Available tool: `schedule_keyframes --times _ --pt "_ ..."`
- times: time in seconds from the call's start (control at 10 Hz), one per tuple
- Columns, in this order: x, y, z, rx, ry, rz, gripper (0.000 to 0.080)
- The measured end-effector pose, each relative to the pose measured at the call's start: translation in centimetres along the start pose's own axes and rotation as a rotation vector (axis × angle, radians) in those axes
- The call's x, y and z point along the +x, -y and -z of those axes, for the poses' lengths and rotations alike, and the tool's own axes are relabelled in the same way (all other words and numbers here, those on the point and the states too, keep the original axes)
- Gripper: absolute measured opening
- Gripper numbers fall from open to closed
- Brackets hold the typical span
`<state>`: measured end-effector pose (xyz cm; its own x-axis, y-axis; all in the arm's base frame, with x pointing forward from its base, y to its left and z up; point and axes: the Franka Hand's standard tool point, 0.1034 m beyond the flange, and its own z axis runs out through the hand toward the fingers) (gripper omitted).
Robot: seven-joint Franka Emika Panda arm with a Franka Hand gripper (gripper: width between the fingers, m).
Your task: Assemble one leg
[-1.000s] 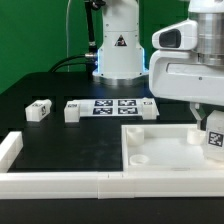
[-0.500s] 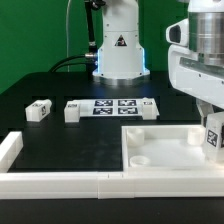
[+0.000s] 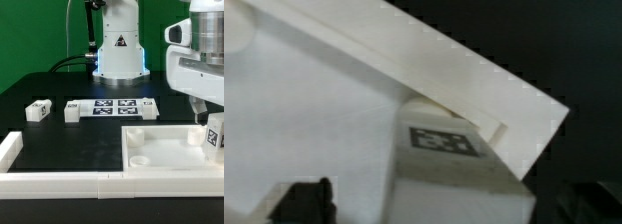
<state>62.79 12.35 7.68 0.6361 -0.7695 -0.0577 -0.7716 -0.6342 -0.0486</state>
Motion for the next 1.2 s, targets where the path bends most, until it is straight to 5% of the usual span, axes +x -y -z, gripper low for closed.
schedule_keyframes --times 0.8,1.0,1.1,1.2 --pt "0.14 -0.18 0.08 -0.048 -0.007 1.068 0.0649" --pt "0.13 -0.18 0.06 -0.048 -0.007 1.051 0.0405" --pt "0.14 -0.19 0.06 -0.048 -0.007 1.051 0.0405" --pt "0.13 -0.18 0.06 -0.048 -0.007 1.040 0.0291"
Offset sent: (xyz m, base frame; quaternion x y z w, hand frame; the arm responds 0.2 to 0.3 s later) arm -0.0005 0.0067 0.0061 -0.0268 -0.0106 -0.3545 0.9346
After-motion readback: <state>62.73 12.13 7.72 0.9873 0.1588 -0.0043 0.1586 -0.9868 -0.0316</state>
